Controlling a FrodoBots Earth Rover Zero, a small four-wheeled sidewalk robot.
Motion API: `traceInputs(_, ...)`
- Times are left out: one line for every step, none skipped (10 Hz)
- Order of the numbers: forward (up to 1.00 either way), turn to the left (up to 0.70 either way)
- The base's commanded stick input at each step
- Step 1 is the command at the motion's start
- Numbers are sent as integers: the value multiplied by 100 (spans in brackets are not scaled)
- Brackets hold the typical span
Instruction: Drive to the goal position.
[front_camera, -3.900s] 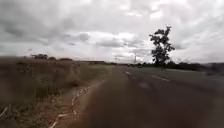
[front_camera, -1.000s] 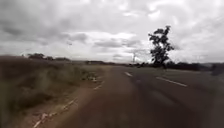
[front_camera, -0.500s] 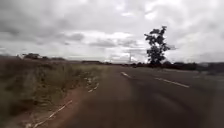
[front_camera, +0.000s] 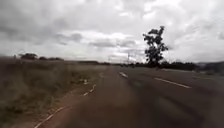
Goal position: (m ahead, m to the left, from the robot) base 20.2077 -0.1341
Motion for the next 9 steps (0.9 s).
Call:
traceInputs(50,0)
traceInputs(50,0)
traceInputs(0,0)
traceInputs(0,0)
traceInputs(0,0)
traceInputs(0,0)
traceInputs(39,0)
traceInputs(46,0)
traceInputs(50,0)
